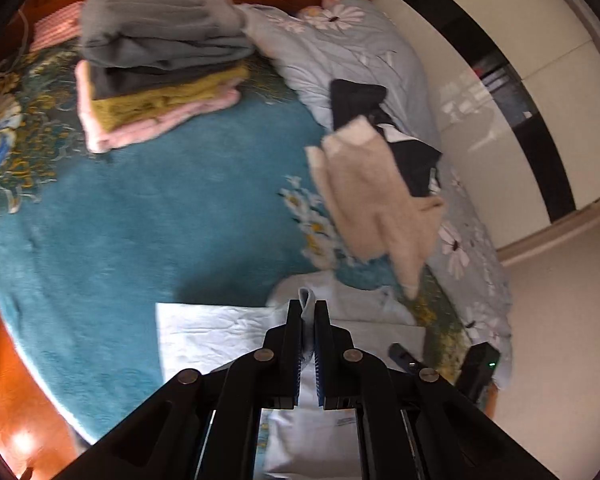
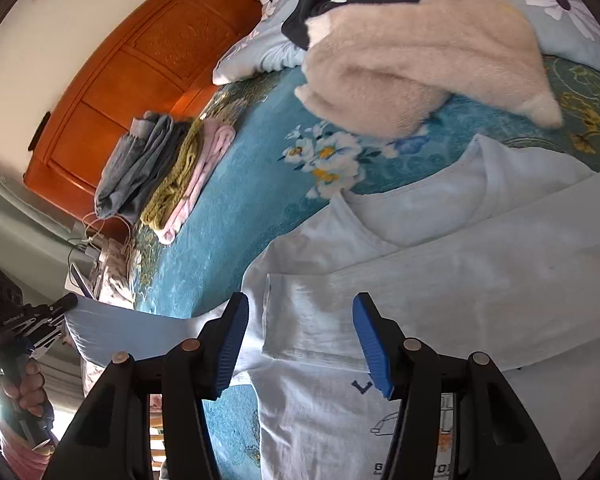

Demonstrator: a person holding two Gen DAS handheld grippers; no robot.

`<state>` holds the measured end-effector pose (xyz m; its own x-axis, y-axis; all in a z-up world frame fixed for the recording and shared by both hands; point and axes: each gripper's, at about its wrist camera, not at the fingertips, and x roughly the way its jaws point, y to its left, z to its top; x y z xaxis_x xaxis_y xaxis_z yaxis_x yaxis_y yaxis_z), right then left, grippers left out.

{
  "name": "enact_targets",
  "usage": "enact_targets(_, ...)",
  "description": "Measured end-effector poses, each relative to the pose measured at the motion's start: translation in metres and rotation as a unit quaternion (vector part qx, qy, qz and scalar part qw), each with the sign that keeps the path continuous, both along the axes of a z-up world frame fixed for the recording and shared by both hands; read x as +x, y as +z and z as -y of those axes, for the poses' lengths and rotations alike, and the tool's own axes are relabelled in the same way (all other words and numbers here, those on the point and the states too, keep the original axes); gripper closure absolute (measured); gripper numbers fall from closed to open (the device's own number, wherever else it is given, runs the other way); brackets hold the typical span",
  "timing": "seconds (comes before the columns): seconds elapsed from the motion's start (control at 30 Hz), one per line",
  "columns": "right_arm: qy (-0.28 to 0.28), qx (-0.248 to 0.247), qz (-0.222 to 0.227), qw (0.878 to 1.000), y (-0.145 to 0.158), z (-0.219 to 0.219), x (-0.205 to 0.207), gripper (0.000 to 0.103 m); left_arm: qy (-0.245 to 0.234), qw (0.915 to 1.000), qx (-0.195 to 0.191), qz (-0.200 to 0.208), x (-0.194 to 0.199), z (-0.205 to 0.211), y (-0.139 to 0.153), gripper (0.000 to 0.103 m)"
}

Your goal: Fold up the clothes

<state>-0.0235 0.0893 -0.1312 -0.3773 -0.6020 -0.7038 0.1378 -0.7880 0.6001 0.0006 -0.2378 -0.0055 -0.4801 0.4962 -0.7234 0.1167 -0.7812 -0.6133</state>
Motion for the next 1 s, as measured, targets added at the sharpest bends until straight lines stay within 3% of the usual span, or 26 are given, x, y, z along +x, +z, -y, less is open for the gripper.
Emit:
enact_targets(0.07,-0.019,-0.008,-0.001,1.0,0.003,-0.021,0.002,0.047,-0.032,0.9989,0.034,0.0,-0.016,-0.042,0.002,0.097)
enact_targets(0.3,-0.07,-0.023,0.008,0.997,0.001,-0.092,0.012,0.047,-0.124,0.99,0.051,0.043,-0.046,-0.189,-0.026,0.097)
enact_targets(0.57,-0.143,-0.018,0.024,0.989,-0.005,-0.172,0.03,0.047,-0.172,0.9762,-0.001,0.132,-0.064,-0.297,-0.109,0.096)
enact_targets(0.6,-0.147,-0.015,0.025,0.989,-0.005,-0.178,0.033,0.047,-0.172,0.9746,0.004,0.144,-0.064,-0.3,-0.118,0.096)
enact_targets(0.67,-0.153,-0.009,0.028,0.988,-0.005,-0.189,0.04,0.047,-0.172,0.9706,0.011,0.168,-0.061,-0.306,-0.133,0.086)
enact_targets(0.73,-0.154,-0.003,0.033,0.987,-0.008,-0.195,0.045,0.047,-0.175,0.9668,0.038,0.183,-0.056,-0.302,-0.139,0.052)
enact_targets(0.77,-0.155,-0.002,0.035,0.987,-0.009,-0.196,0.045,0.047,-0.175,0.9673,0.046,0.178,-0.054,-0.296,-0.138,0.048)
enact_targets(0.87,-0.156,-0.006,0.04,0.987,-0.016,-0.194,0.044,0.047,-0.164,0.9744,0.038,0.15,-0.05,-0.266,-0.122,0.046)
enact_targets(1.0,-0.126,-0.009,0.042,0.991,-0.022,-0.173,0.037,0.047,-0.102,0.9892,-0.028,0.101,-0.029,-0.199,-0.105,0.043)
